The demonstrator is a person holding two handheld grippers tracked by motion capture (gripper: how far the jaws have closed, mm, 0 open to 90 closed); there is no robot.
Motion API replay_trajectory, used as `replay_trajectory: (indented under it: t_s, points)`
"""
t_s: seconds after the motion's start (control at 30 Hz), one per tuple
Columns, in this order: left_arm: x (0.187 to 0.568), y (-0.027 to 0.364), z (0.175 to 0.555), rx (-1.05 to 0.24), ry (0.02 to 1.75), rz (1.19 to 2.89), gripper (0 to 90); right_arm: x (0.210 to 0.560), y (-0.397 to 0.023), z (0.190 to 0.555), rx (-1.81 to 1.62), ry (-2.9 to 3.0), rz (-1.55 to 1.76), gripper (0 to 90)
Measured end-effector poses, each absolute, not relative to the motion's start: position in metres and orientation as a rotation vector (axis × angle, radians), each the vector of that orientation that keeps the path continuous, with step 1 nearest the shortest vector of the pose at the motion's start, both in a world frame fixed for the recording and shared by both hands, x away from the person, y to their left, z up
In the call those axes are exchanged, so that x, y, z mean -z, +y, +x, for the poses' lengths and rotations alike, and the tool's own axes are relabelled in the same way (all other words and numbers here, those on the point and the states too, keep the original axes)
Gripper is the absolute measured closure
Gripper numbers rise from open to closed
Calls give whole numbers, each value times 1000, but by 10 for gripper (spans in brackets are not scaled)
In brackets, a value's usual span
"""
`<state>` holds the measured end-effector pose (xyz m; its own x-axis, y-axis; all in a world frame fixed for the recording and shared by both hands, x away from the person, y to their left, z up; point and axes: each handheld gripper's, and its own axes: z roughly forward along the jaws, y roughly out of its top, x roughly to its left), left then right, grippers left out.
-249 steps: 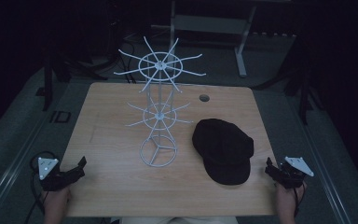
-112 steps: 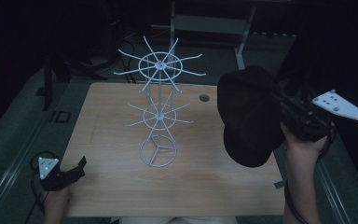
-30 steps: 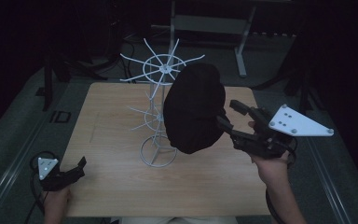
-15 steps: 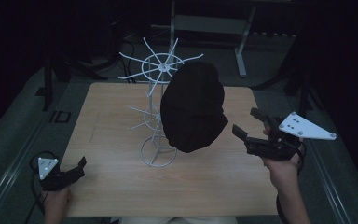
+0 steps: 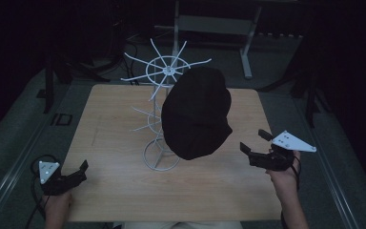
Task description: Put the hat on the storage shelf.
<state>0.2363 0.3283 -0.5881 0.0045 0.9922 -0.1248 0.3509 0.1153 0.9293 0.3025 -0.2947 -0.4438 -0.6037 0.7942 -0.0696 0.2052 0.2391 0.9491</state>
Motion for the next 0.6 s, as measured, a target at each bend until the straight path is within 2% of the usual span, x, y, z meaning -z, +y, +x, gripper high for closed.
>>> replay_trajectory:
  t_s: [0.4,0.6]
  points:
    - [588,329,236,-902,1503,1380,14,517,-321,320,-1233,1992,1068,139]
    - [588,329,236,-903,1503,1379,15,542,-340,324,-1136,1939,1184,139]
